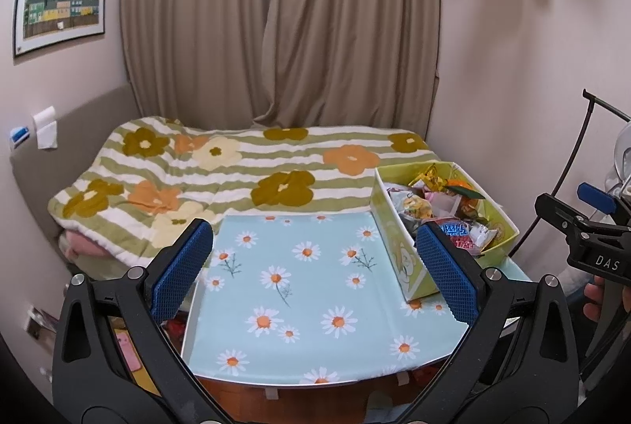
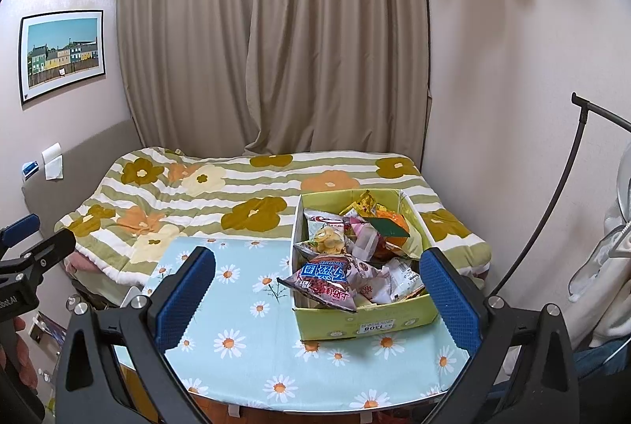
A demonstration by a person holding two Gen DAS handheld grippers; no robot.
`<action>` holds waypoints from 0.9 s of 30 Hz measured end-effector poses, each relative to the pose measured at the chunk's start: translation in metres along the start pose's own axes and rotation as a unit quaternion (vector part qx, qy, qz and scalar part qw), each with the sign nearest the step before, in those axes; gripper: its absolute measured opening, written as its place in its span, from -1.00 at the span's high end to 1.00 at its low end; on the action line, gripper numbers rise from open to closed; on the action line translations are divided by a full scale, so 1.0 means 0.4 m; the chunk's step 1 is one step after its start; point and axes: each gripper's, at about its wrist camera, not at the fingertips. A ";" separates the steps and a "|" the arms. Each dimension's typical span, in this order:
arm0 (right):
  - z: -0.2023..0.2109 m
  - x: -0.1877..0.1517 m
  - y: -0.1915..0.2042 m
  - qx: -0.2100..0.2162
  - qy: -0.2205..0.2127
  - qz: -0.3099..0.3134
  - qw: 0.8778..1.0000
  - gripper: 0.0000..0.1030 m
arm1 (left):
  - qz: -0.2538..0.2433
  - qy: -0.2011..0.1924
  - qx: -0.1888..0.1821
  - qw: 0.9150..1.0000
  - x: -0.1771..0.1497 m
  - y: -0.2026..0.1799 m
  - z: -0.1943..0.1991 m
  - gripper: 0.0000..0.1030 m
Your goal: Organize snacks
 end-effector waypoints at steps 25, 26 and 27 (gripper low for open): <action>-0.007 -0.002 0.012 0.002 0.002 0.002 1.000 -1.00 | -0.005 -0.012 0.015 1.000 -0.009 -0.004 0.011 -0.99; -0.007 -0.002 0.011 0.001 0.002 0.002 1.000 -1.00 | -0.008 -0.018 0.020 1.000 -0.012 -0.009 0.017 -0.99; -0.007 -0.002 0.011 0.002 0.003 0.002 1.000 -0.99 | -0.009 -0.021 0.021 1.000 -0.012 -0.010 0.020 -0.99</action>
Point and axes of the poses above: each gripper's, at about its wrist camera, not at the fingertips, and z roughly against the way its jaws point, y to its left, x to its top, and after that the axes turned 2 degrees about y, right-handed
